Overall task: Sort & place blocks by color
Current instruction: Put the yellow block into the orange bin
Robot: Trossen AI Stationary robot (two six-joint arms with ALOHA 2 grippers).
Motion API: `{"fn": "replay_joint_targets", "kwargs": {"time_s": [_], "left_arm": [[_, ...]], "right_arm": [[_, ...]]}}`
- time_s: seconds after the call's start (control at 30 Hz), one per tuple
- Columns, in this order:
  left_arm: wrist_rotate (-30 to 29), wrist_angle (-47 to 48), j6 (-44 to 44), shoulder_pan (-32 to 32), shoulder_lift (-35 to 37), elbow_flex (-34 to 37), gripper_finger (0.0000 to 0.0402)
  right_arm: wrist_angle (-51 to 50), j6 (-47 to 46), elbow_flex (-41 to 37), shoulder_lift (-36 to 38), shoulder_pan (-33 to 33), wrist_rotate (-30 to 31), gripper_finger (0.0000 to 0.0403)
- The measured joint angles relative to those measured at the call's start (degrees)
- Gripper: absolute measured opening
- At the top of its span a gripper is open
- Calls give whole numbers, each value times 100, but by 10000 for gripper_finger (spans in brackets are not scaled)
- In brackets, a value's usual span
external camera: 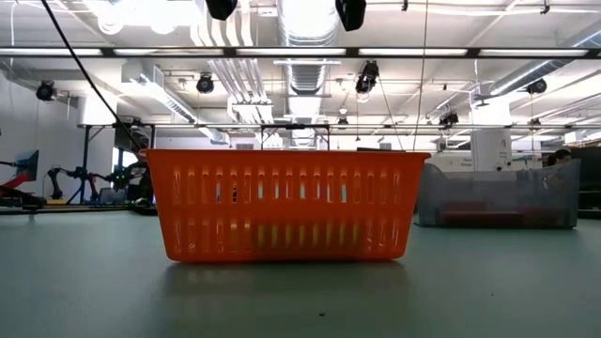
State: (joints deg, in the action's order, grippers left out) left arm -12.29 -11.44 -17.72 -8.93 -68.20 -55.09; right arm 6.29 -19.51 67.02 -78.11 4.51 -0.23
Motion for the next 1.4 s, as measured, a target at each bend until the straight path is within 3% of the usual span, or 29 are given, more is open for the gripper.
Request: {"fn": "replay_joint_targets", "kwargs": {"time_s": [0.33, 0.5, 0.9, 1.23, 1.4], "left_arm": [[9, 3, -154, -2, 2, 11, 174], [11, 60, -164, -4, 13, 24, 187], [31, 1555, -144, -11, 915, 24, 200], [-491, 1794, -142, -7, 1681, 28, 201], [-889, 1798, -113, -7, 1778, 31, 201]], "right_arm": [[-41, -83, -2, 0, -2, 24, 117], [-542, -140, 150, 7, -2, 24, 117], [-3772, -383, 1184, 9, 77, 5, 120], [-4744, -1118, 1588, -61, 371, -174, 118], [-5228, -1384, 1938, -517, 590, -234, 119]]}}
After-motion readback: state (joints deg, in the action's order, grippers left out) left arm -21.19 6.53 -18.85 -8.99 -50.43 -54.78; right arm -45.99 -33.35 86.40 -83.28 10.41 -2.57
